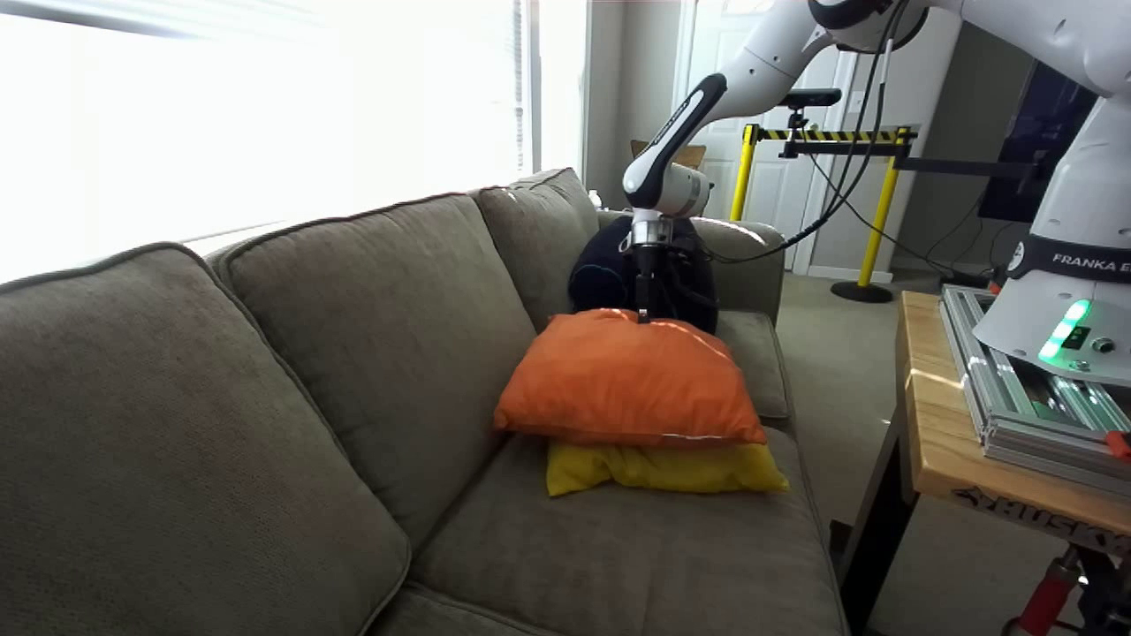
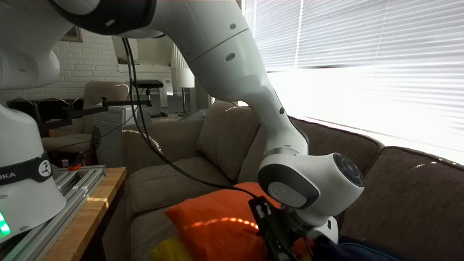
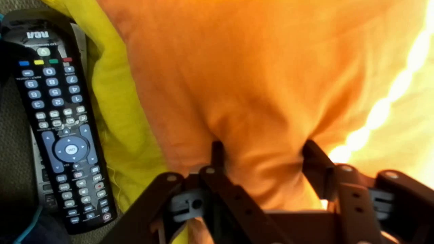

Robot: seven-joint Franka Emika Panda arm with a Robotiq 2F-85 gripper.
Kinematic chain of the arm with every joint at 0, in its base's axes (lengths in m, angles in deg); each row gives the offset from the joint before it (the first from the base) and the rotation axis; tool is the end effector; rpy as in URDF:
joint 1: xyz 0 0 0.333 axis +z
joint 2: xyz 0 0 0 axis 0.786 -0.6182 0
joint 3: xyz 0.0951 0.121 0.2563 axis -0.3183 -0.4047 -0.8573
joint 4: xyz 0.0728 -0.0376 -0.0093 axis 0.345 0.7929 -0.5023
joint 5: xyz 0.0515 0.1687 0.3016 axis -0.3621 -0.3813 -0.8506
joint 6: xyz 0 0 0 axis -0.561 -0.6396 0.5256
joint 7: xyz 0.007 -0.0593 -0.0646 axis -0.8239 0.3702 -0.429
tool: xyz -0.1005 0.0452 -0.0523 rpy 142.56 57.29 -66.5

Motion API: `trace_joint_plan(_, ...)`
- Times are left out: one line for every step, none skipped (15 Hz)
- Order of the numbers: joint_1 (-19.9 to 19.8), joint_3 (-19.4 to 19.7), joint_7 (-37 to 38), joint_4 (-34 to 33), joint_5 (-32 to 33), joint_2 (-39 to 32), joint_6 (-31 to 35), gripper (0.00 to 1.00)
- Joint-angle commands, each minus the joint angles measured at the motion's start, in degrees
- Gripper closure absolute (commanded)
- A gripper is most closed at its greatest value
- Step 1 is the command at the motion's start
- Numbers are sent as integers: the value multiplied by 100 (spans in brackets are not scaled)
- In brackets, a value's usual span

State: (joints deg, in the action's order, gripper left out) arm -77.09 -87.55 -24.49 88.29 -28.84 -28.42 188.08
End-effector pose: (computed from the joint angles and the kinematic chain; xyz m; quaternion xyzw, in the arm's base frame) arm 0.5638 -0.1452 0.0232 -0.9678 -0.0819 0.0864 0.2216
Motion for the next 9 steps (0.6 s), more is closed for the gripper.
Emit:
trace_joint_plan(6,-46,-63,-109,-231,-224,116,69)
trace_joint_plan(59,-5,52,-82,-229,-183,149,77)
trace_joint_plan(79,4,122,-3,-237,-99,195,83)
trace_joint_plan(99,12,179,60,-226,-22,211,90)
trace_joint_plan(103,-4,191,171,-221,108,251,96)
trace_joint_plan(116,-10,207,254,-211,212,273,98)
trace_joint_plan(135,-14,205,386,-190,368,277,100)
trace_joint_plan(147,-25,192,477,-183,493,252,97)
trace_joint_plan(164,-34,144,615,-162,655,243,98)
